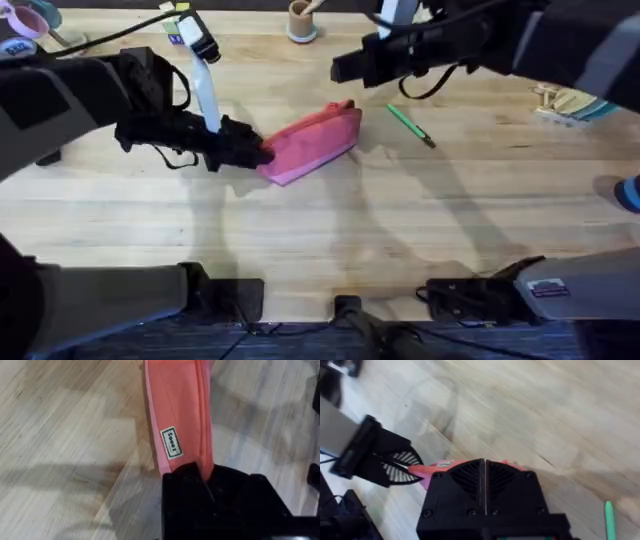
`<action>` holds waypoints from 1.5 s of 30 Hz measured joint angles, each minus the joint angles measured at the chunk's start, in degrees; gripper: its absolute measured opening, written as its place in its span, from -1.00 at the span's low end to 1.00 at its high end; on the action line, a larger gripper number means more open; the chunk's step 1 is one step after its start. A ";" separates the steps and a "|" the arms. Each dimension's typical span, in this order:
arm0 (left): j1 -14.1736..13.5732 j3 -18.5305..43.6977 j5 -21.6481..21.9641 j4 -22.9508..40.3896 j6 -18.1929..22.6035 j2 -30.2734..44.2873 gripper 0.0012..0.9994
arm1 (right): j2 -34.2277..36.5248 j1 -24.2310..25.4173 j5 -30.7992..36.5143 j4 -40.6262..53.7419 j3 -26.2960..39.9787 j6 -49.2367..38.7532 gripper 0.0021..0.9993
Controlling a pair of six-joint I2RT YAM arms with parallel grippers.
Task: Unzip the bag, pick up the pens from the table one at a time and place them inside, then zip the bag closed.
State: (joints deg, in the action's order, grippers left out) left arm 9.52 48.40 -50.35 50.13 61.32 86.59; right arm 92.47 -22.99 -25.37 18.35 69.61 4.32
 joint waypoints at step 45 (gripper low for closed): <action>0.00 0.00 0.00 -0.32 0.00 0.00 -0.92 | 2.64 -3.53 7.36 17.71 10.86 -2.58 1.00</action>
State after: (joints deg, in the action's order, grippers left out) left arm 9.52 48.40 -50.35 49.81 61.32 86.59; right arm 95.11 -26.52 -18.01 36.05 80.47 1.74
